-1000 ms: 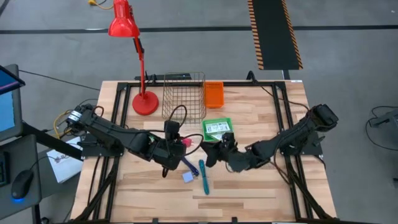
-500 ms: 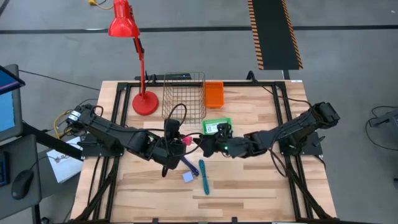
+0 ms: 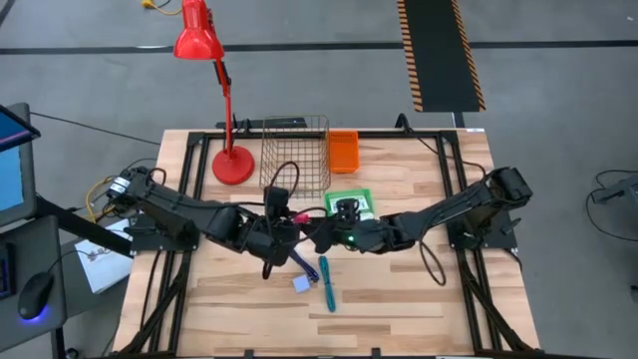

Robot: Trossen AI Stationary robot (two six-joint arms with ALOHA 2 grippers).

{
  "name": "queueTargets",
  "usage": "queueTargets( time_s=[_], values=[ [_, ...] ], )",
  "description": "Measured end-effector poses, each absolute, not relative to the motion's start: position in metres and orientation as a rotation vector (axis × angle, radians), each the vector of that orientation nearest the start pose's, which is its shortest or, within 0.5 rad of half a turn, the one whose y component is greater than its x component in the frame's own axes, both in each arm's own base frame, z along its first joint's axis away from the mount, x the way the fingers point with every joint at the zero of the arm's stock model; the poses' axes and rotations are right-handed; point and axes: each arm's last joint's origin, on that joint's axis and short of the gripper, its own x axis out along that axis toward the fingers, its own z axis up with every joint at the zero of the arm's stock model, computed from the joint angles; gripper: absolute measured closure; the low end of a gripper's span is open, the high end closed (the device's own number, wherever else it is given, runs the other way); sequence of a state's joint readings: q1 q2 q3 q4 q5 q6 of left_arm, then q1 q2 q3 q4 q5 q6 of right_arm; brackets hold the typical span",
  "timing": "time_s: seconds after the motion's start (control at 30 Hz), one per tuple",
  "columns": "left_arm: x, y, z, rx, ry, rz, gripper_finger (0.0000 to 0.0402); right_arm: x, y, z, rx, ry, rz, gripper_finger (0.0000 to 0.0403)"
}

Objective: Pick and place items into bin
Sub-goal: Put the pink charger adapter into the orange bin

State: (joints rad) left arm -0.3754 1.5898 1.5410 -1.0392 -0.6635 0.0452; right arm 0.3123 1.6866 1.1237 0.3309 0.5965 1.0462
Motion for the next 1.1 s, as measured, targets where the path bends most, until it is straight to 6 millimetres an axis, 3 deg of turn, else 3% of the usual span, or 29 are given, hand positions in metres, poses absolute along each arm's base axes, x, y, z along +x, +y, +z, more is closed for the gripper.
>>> queueTargets(
  time_s=[0.17,0.37,0.7,0.93,1.1],
  values=[
    [0.299,-0.099,0.335,0.584,0.957,0.238,0.0267,0.379,0.097,0.268,0.92,0.036,-0.359,0.0117],
    [0.299,-0.099,0.335,0.584,0.959,0.236,0.0267,0.38,0.094,0.269,0.916,0.036,-0.364,0.0134],
    [0.298,-0.098,0.335,0.589,0.968,0.234,0.0267,0.379,0.095,0.266,0.906,0.076,-0.359,0.0256],
    [0.298,-0.098,0.335,0.595,0.966,0.244,0.0264,0.379,0.095,0.266,0.899,0.078,-0.358,0.0259],
    [0.297,-0.099,0.335,0.623,0.969,0.244,0.024,0.379,0.095,0.266,0.896,0.078,-0.358,0.0259]
  ],
)
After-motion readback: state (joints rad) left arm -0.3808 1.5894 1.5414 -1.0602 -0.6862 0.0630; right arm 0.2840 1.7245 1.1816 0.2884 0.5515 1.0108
